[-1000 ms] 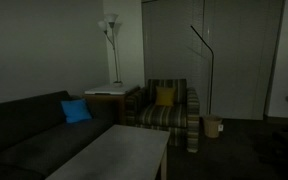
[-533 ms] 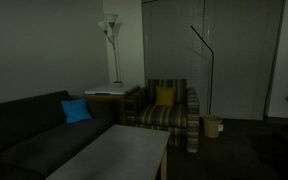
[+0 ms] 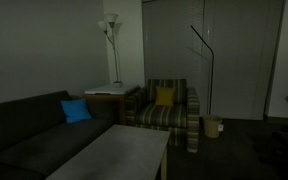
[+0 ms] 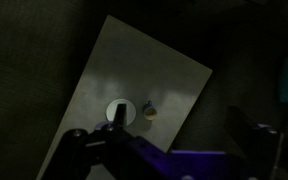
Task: Lift the blue cup and position it on the plate
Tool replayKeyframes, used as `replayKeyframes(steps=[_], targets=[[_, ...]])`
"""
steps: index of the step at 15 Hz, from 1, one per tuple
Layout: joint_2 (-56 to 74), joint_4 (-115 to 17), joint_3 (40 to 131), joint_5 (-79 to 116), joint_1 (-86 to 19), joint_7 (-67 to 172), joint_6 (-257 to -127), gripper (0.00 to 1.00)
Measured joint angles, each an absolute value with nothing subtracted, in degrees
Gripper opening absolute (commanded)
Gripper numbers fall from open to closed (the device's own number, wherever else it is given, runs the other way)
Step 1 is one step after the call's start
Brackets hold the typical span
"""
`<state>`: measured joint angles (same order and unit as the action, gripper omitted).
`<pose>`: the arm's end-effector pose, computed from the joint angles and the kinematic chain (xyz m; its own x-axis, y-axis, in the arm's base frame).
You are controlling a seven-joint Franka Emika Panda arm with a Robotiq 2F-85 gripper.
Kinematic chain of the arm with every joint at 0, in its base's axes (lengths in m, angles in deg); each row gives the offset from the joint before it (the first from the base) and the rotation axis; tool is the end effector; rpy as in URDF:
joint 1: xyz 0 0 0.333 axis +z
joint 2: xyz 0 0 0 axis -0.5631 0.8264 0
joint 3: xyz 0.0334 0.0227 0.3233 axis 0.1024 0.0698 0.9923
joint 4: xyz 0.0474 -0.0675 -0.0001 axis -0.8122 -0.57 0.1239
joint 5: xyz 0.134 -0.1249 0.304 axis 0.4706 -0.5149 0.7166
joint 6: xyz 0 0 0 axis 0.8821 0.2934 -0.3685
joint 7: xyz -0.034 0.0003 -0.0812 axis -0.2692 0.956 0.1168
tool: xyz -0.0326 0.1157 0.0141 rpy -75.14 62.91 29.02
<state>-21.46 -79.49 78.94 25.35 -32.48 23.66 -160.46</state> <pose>0.4237 -0.0622 0.5050 0.9616 0.2686 -0.0563 0.2587 -0.9557 -0.1406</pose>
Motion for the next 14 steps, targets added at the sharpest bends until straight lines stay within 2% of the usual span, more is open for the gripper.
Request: replayKeyframes(steps=[9, 14], targets=[[-7.3, -75.2, 82.5, 26.8, -32.4, 22.0, -169.3, 1.00], [-6.8, -74.8, 83.0, 26.7, -32.7, 22.2, -169.3, 1.00]])
